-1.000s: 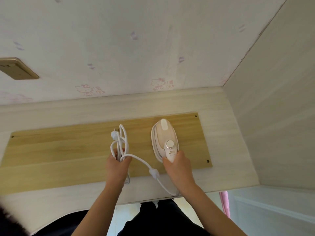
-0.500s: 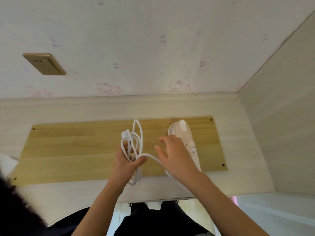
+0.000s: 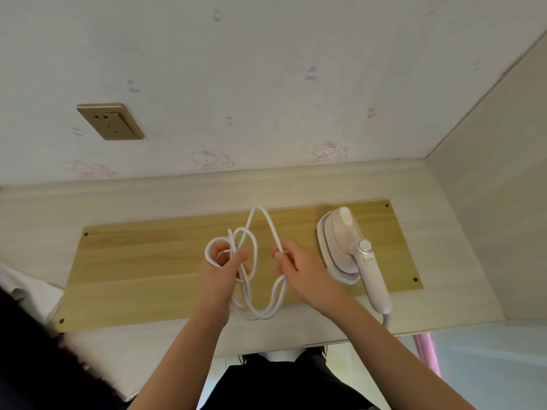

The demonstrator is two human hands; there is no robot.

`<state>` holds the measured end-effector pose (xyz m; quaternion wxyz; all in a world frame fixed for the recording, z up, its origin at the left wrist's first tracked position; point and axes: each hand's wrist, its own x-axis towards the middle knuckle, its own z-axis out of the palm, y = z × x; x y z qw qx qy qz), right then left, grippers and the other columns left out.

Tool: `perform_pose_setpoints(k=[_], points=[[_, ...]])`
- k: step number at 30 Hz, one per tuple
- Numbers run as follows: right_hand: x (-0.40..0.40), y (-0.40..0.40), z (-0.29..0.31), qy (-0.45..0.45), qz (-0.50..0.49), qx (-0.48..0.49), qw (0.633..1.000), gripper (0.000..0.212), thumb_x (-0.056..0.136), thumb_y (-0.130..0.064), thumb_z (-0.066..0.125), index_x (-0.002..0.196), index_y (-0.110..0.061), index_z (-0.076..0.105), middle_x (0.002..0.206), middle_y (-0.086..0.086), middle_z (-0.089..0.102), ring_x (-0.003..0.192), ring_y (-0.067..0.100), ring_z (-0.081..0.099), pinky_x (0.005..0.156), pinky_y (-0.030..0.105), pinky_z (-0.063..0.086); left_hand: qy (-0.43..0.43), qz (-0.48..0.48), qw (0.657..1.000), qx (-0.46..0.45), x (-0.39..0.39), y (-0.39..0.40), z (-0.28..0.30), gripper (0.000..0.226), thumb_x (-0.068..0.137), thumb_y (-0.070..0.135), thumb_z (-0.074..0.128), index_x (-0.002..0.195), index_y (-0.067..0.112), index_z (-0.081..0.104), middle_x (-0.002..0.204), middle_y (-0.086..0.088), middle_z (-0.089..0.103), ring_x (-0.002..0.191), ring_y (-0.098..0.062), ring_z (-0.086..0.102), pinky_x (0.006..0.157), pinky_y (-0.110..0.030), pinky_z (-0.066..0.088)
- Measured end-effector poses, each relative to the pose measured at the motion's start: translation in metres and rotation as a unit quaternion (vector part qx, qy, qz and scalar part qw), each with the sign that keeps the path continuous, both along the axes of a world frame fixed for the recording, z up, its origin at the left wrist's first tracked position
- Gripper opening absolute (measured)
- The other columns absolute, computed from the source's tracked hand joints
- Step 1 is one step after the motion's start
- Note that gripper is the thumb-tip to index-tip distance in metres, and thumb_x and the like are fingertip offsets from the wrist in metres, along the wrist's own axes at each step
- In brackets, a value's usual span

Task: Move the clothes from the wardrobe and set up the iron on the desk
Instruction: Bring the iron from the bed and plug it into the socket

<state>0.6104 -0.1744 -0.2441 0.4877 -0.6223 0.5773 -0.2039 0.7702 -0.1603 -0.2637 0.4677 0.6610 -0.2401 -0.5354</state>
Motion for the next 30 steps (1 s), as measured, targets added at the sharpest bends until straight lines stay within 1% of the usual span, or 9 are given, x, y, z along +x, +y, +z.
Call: perform_pose_setpoints(k=[3,6,9,13,16,19,21,25,30], points=[[-0.006,-0.003,-0.005,-0.021,-0.061,-0.022,0.998,0.016,0.1,-0.021,0.039,0.098,-0.024,0.054,0.072,-0.002,0.058,0.068,0.016,0.058,0.061,0.032,0.047,0.055,0.048,0.997,-0.001,0.012,-0.004,0.006,0.009,0.084,0.004,0.066,0.09,0.008,0.06,0.081,-0.008,0.07,0.074,-0.024,0.067,0.069,-0.036,0.053],[-0.011,-0.009,-0.011,-0.016,-0.124,-0.052,0.991,0.018,0.101,-0.018,0.037,0.104,-0.02,0.054,0.071,-0.005,0.056,0.068,0.008,0.058,0.06,0.023,0.044,0.11,0.086,0.99,-0.028,0.027,-0.012,0.01,0.014,0.086,-0.006,0.057,0.082,0.007,0.055,0.093,-0.011,0.074,0.086,-0.024,0.071,0.076,-0.036,0.056],[-0.014,-0.013,-0.019,-0.002,-0.178,-0.066,0.982,0.019,0.101,-0.016,0.037,0.104,-0.021,0.054,0.072,0.0,0.058,0.069,0.01,0.059,0.06,0.027,0.046,0.178,0.085,0.979,-0.045,0.042,-0.02,0.014,0.011,0.088,-0.005,0.054,0.087,0.005,0.058,0.099,-0.01,0.073,0.089,-0.02,0.072,0.078,-0.034,0.057],[-0.023,-0.015,-0.03,0.052,-0.199,-0.082,0.975,0.019,0.101,-0.019,0.037,0.106,-0.02,0.055,0.075,0.012,0.062,0.07,0.028,0.062,0.062,0.043,0.052,0.245,0.092,0.964,-0.05,0.065,-0.033,0.018,0.015,0.089,-0.001,0.051,0.094,0.007,0.062,0.089,-0.006,0.07,0.081,-0.013,0.07,0.065,-0.023,0.056],[-0.032,-0.014,-0.039,0.109,-0.173,-0.082,0.975,0.021,0.101,-0.022,0.037,0.11,-0.02,0.056,0.071,0.008,0.062,0.065,0.026,0.061,0.059,0.039,0.051,0.281,0.134,0.948,-0.062,0.078,-0.04,0.021,0.013,0.093,0.005,0.05,0.087,0.008,0.061,0.078,-0.002,0.07,0.079,-0.014,0.071,0.071,-0.024,0.058],[-0.04,-0.017,-0.047,0.173,-0.133,-0.084,0.972,0.025,0.101,-0.025,0.036,0.114,-0.019,0.056,0.059,-0.002,0.054,0.052,0.018,0.052,0.052,0.035,0.044,0.275,0.155,0.944,-0.095,0.091,-0.046,0.028,0.014,0.095,0.007,0.049,0.091,0.007,0.062,0.074,-0.001,0.071,0.077,-0.014,0.071,0.076,-0.027,0.058],[-0.044,-0.018,-0.05,0.217,-0.098,-0.082,0.968,0.024,0.101,-0.027,0.037,0.111,-0.017,0.057,0.057,0.0,0.054,0.05,0.02,0.052,0.052,0.035,0.043,0.252,0.162,0.947,-0.118,0.104,-0.049,0.035,0.014,0.096,0.008,0.048,0.094,0.007,0.062,0.075,0.0,0.069,0.073,-0.013,0.07,0.077,-0.029,0.058],[-0.046,-0.021,-0.052,0.253,-0.063,-0.089,0.961,0.022,0.098,-0.031,0.046,0.098,-0.014,0.059,0.067,-0.001,0.061,0.063,0.022,0.06,0.061,0.041,0.051,0.192,0.163,0.959,-0.127,0.123,-0.053,0.047,0.016,0.097,0.008,0.047,0.098,0.01,0.063,0.073,0.001,0.063,0.062,-0.009,0.062,0.072,-0.028,0.057],[-0.038,-0.035,-0.058,0.292,-0.044,-0.06,0.953,0.02,0.097,-0.027,0.047,0.099,-0.014,0.062,0.088,0.003,0.068,0.078,0.021,0.061,0.064,0.035,0.05,0.147,0.124,0.972,-0.133,0.115,-0.052,0.05,0.019,0.098,0.006,0.044,0.099,0.013,0.062,0.071,0.003,0.063,0.059,-0.008,0.059,0.07,-0.027,0.057]])
